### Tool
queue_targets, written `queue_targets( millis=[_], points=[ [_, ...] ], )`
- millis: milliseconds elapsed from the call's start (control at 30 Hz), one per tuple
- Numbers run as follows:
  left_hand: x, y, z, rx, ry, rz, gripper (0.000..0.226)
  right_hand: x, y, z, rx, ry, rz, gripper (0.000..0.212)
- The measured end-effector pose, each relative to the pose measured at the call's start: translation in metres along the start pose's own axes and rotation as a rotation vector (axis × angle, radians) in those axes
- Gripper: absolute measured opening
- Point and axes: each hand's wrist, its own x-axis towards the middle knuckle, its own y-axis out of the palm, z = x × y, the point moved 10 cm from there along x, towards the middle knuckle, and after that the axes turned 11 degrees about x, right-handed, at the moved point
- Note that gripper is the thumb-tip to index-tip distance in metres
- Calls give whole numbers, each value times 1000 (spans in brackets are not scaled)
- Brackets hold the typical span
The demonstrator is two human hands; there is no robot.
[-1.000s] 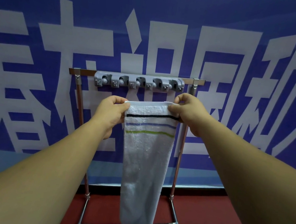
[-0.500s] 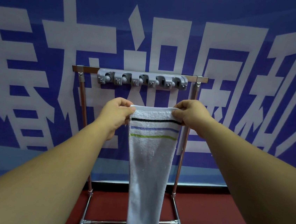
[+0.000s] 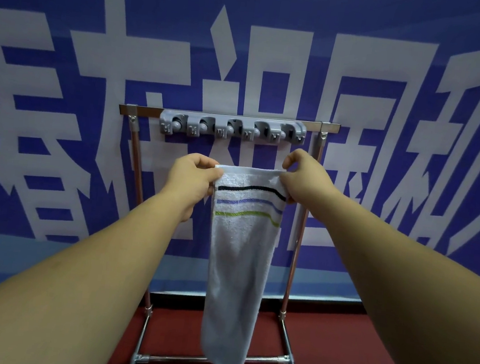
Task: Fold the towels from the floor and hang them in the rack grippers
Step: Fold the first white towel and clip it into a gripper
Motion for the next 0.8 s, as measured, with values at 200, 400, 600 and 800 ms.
queue_targets(
  millis=[200,400,600,800],
  points=[
    [0,0,-7,16,24,-14,10,-9,15,15,55,0,121,39],
    [0,6,-7,26,39,19,11,-13,30,16,115,73,219,37],
    [-2,10,-9,28,51,52,10,-15,45,23,-25,15,355,39],
    [-5,13,-9,18,53,86,11,-17,50,36,-223,-148,376,23]
  ],
)
